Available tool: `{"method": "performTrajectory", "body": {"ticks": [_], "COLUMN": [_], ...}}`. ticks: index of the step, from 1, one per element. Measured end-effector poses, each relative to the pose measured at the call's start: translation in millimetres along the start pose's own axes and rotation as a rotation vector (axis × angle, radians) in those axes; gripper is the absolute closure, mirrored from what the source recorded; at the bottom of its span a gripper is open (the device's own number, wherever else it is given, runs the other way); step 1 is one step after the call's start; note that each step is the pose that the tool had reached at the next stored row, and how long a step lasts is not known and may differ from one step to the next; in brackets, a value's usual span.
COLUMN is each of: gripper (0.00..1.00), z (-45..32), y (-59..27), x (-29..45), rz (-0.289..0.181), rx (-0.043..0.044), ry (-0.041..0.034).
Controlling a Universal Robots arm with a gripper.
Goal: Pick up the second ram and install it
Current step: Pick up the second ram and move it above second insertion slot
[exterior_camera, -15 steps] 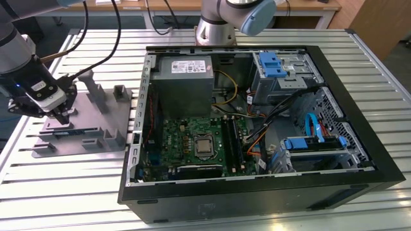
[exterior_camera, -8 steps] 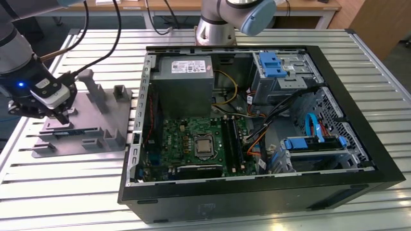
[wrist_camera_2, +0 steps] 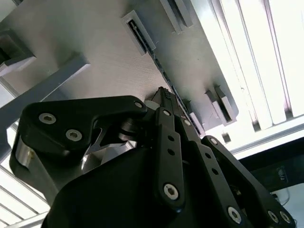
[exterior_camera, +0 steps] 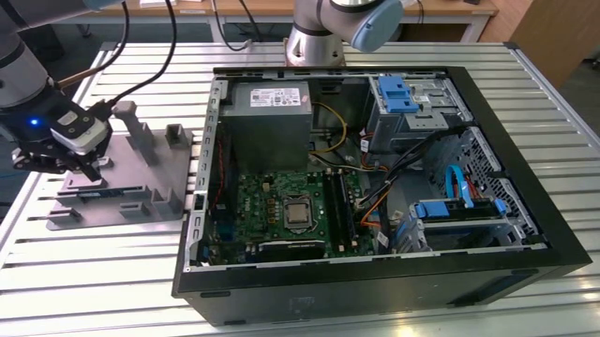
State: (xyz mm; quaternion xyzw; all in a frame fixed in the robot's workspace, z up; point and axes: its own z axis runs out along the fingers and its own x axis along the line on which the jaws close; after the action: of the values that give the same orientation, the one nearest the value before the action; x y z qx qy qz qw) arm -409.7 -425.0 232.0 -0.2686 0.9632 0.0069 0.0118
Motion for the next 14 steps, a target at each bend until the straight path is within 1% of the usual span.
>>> {"method": "performTrajectory", "body": {"ticks": [14], "gripper": [0.90], "z": [0.0], "y": [0.0], "x": [0.0], "rz": [-0.141], "rx": [-0.0037], "ry": [0.0010]}}
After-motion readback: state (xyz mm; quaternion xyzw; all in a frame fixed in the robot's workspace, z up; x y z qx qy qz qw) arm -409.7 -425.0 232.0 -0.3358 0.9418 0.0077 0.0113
